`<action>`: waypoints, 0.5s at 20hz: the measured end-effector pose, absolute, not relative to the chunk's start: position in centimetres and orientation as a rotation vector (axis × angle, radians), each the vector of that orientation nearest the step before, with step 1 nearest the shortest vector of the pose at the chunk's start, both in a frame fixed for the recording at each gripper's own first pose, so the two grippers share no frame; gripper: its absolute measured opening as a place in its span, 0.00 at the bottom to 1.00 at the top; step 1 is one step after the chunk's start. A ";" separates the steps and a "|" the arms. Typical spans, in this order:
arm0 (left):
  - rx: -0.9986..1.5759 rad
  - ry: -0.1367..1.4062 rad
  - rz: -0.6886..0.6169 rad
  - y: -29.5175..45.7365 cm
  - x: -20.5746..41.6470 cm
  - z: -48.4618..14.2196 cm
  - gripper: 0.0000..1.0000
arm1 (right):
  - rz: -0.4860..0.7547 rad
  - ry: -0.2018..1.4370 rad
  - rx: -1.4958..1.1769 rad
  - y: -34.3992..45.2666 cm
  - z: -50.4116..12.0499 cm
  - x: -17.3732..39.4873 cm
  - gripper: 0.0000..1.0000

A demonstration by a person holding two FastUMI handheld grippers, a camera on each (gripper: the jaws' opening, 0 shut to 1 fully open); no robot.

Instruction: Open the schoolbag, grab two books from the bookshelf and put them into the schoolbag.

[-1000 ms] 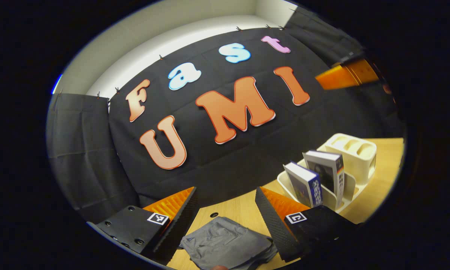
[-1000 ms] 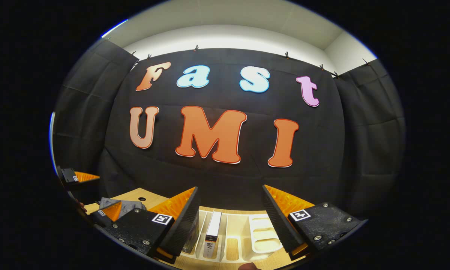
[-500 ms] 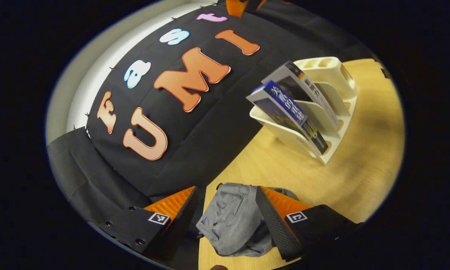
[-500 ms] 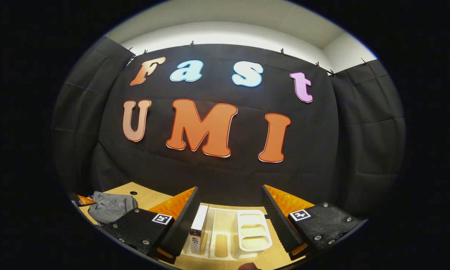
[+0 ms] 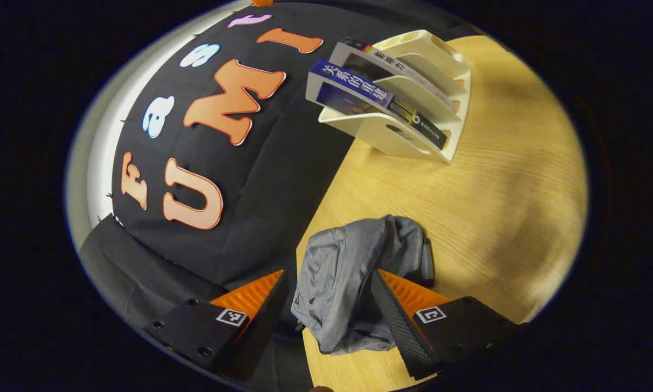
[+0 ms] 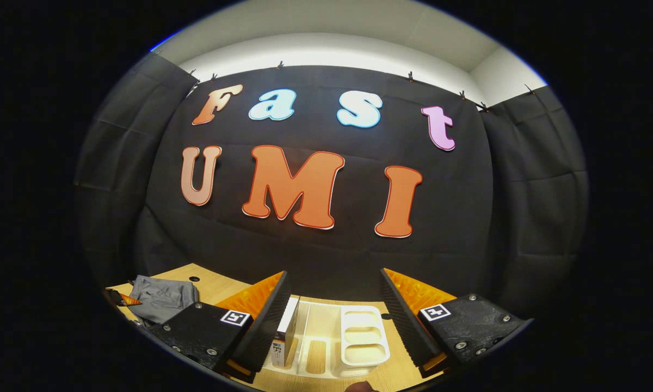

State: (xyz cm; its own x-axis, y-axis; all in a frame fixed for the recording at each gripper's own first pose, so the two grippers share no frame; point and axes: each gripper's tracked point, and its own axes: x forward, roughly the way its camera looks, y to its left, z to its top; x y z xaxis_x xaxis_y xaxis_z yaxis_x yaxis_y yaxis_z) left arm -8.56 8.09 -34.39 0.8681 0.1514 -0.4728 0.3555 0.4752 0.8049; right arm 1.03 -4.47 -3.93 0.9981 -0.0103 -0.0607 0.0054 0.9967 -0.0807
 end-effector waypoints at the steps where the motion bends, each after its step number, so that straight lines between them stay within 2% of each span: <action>1: 1.103 0.550 -0.127 8.6 -8.6 -34.8 0.96 | -0.006 0.059 -0.078 -4.6 -3.9 0.9 0.97; 8: 1.142 0.609 -0.087 10.1 -7.8 -35.7 0.95 | 0.029 0.051 -0.079 -5.4 -3.9 0.3 0.97; 10: 1.155 0.599 -0.076 10.3 -7.1 -35.1 0.90 | 0.040 0.051 -0.084 -5.6 -4.0 0.0 0.97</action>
State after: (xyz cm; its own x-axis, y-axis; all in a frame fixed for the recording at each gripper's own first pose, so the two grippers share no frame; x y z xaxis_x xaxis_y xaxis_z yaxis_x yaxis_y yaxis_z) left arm -7.14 10.34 -35.12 0.8422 0.2437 -0.4809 0.3556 0.4194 0.8353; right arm 0.01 -5.58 -4.00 0.9979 0.0382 -0.0527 -0.0425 0.9957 -0.0828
